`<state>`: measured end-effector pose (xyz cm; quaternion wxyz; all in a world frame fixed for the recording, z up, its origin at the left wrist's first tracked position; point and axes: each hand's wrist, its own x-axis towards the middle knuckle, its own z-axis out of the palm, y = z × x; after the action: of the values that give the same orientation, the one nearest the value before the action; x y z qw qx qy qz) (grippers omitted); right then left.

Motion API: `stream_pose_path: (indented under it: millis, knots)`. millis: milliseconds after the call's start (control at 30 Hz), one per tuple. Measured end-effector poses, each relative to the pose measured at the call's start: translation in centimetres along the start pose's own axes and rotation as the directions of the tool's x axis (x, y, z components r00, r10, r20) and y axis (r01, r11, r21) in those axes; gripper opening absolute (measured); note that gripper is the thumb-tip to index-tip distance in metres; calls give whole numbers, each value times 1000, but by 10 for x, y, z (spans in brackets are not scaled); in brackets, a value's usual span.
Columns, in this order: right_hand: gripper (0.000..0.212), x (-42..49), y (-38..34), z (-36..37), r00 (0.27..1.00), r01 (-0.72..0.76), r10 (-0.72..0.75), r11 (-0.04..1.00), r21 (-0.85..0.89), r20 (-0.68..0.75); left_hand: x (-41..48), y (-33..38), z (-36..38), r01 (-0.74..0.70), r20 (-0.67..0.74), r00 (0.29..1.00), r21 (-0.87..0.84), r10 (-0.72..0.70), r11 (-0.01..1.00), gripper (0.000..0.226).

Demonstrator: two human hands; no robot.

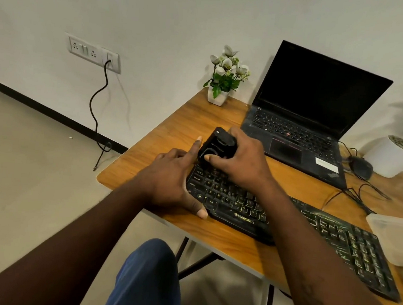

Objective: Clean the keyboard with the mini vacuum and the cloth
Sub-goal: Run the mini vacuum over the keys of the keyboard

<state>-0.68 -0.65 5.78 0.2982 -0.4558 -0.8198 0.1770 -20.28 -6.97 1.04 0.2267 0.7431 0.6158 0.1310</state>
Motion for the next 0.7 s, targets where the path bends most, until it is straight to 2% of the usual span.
stream_pose_path:
  millis: [133, 167, 267, 333, 433, 600, 700]
  knots:
    - [42, 7, -1, -10, 977, 25, -29, 999, 23, 209, 3, -2, 0, -6, -11, 1000, -20, 5, 1000, 163]
    - [44, 10, -1, -8, 976, 49, -41, 998, -35, 213, 4, -2, 1, -10, -18, 1000, -25, 9, 1000, 164]
    - [45, 21, 0, -7, 992, 97, -79, 974, -204, 95, 3, -1, 0, -29, -14, 999, -35, 29, 999, 164]
    - [44, 23, -2, -11, 989, 103, -85, 982, -156, 122, 3, -2, 0, -33, -21, 999, -42, 32, 999, 164]
    - [42, 22, -4, -12, 961, 118, -91, 989, -87, 261, 6, -6, 1, -29, -52, 998, -62, 26, 998, 164]
    - [46, 29, 4, -12, 994, 62, -43, 980, -186, 104, 7, -7, 3, -41, -47, 998, -42, 39, 998, 165]
    - [40, 30, 13, -16, 989, -28, 32, 999, -28, 142, 4, -4, 0, -47, -29, 998, -29, 46, 998, 162]
